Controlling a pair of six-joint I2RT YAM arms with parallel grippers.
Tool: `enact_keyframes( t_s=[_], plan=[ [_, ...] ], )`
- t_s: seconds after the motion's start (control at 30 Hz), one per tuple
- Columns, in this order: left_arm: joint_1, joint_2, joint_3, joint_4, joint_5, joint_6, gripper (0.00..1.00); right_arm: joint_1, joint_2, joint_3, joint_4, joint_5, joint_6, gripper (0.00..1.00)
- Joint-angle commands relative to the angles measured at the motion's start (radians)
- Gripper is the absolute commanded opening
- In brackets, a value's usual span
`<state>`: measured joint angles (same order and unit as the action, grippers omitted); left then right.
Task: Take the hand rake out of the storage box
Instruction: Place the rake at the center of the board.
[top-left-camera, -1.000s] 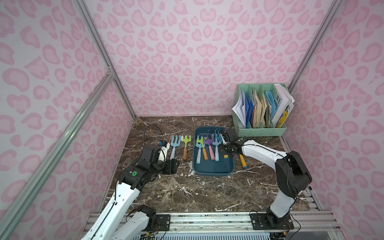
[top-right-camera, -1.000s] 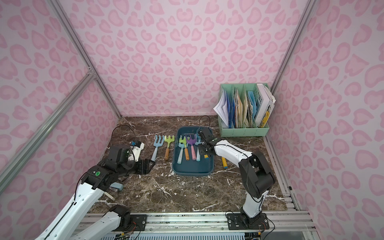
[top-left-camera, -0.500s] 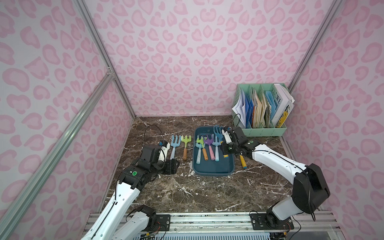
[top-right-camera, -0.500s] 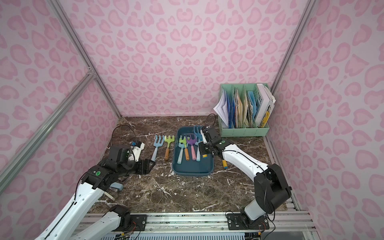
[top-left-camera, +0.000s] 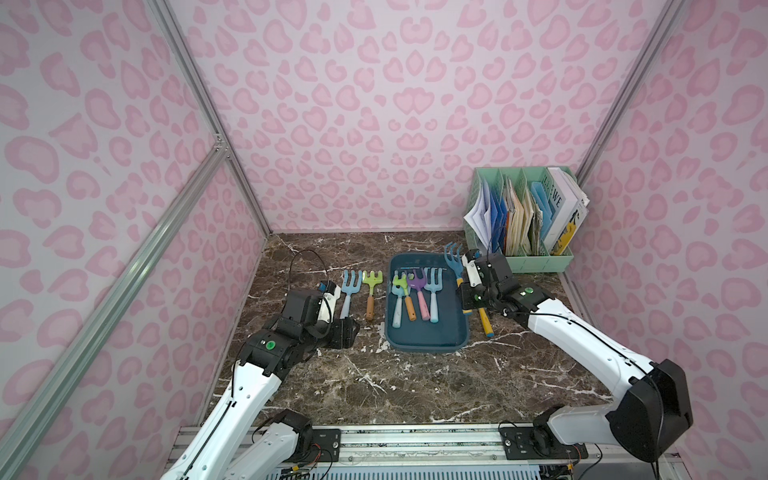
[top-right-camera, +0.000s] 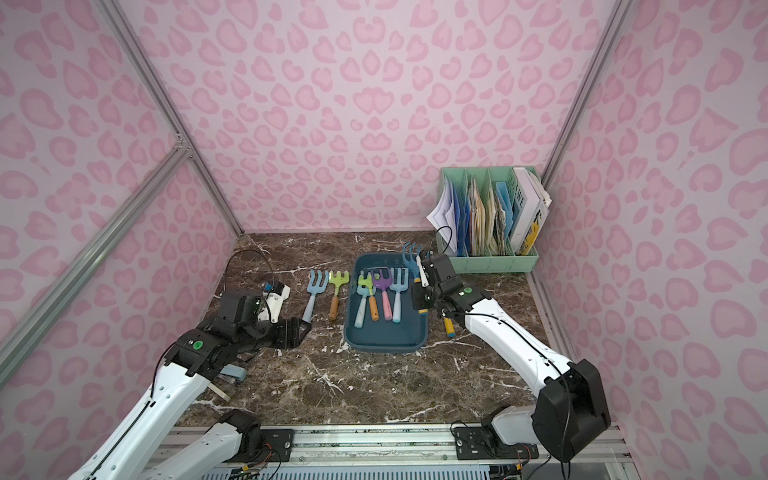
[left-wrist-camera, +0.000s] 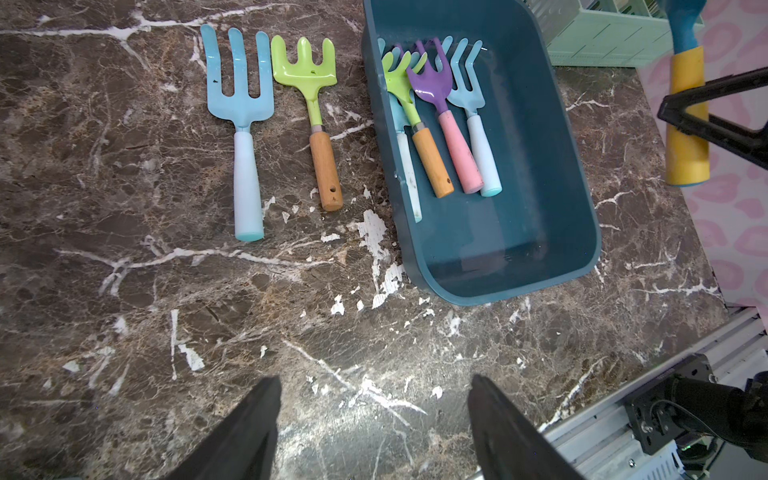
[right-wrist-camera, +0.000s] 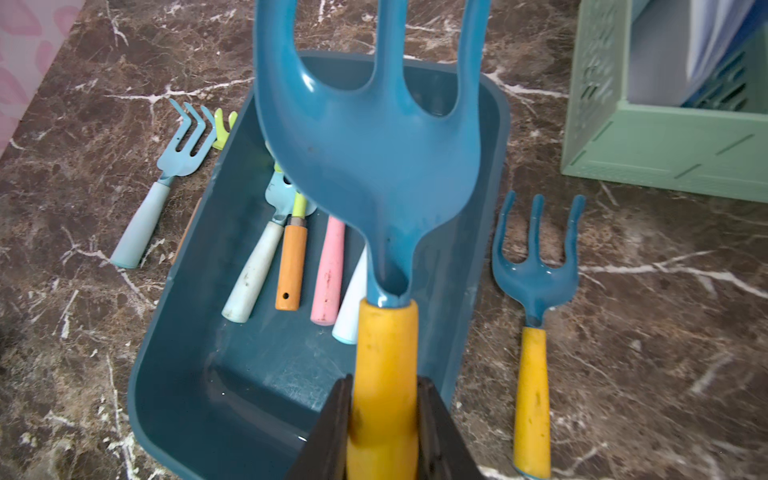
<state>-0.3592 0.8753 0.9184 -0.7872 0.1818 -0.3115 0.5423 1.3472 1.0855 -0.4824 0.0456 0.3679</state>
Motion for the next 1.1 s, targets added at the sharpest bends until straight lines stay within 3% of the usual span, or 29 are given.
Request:
enact_keyframes(
  t_s=[0.0, 0.27, 0.5, 1.07],
  plan=[
    [0.000, 0.004, 0.005, -0.002, 0.010, 0.000, 0.75, -0.022, -0.020, -0.005, -0.059, 0.085, -0.012, 0.21],
    [-0.001, 0.023, 0.007, -0.002, 0.026, -0.005, 0.75, -0.074, -0.054, -0.051, -0.114, 0.242, -0.032, 0.21],
    [-0.001, 0.039, 0.010, -0.003, 0.036, -0.008, 0.75, -0.077, 0.035, -0.021, -0.228, 0.391, -0.030, 0.21],
    [0.000, 0.044, 0.012, -0.001, 0.042, -0.008, 0.75, -0.192, 0.180, -0.067, -0.183, 0.380, -0.091, 0.23]
  ],
)
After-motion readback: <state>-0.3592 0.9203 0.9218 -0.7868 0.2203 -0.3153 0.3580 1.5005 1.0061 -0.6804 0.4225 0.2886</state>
